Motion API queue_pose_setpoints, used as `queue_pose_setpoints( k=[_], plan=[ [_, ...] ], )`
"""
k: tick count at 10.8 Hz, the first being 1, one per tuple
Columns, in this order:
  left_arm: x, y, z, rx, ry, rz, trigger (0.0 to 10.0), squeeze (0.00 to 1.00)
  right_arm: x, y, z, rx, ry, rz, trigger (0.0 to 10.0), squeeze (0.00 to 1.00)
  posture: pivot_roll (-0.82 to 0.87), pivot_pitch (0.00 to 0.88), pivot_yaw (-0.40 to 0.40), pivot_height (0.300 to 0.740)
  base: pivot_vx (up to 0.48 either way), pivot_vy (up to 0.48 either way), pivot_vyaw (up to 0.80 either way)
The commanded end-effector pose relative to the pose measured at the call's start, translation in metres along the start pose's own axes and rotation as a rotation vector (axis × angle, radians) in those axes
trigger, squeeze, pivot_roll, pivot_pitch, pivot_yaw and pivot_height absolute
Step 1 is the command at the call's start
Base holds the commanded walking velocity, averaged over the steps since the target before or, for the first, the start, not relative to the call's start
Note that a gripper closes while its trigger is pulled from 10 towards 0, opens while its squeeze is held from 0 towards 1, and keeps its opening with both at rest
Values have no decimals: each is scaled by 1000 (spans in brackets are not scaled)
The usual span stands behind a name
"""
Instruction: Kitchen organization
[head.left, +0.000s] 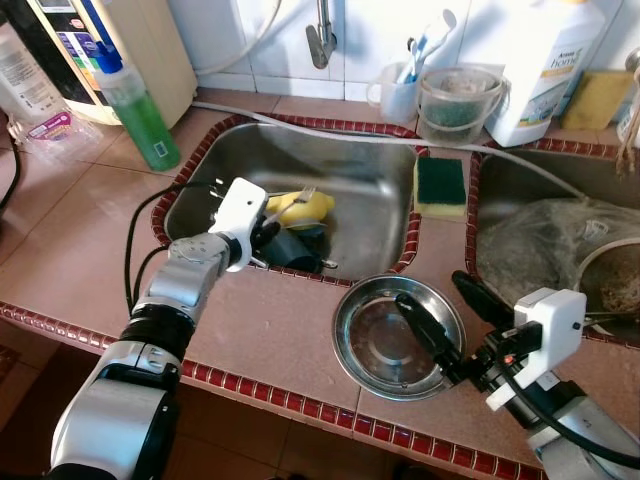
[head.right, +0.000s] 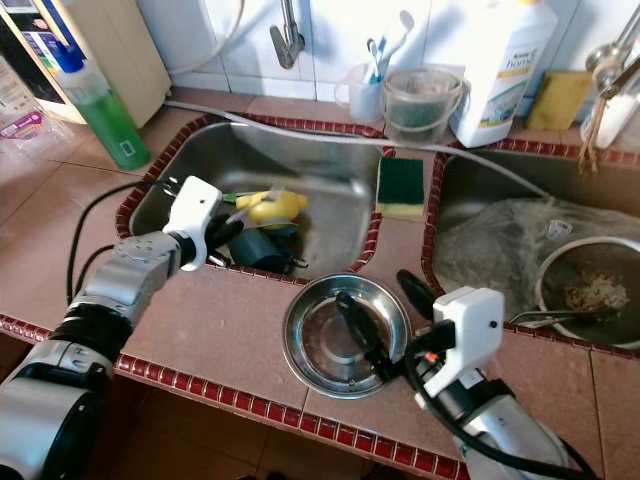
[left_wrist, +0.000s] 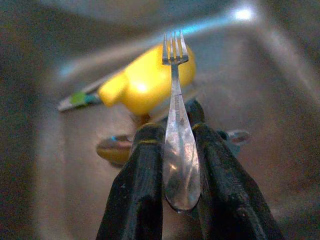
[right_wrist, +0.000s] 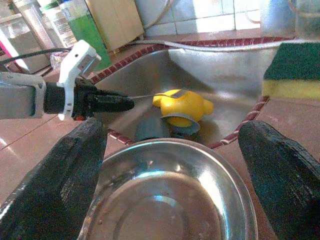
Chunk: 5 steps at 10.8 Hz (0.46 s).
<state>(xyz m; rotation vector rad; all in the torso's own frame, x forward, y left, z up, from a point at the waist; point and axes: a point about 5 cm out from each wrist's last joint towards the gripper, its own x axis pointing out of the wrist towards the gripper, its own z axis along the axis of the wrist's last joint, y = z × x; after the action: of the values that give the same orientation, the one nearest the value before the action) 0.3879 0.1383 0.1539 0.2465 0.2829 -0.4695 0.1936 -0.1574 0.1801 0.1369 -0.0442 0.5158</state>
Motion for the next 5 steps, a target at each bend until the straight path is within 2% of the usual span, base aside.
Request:
queue_pose_setpoints(
  k=[1,5],
  plan=[
    [0,1,0,-8,7,-12,10000,0,-1,4,6,1,-18,8,10000,0,-344,220,152,740,0,0,0],
    [2,3,3,-43,-3,-23,10000,0,-3,4,5,16,-4,12,10000,0,-338,216,150,740,0,0,0]
  ],
)
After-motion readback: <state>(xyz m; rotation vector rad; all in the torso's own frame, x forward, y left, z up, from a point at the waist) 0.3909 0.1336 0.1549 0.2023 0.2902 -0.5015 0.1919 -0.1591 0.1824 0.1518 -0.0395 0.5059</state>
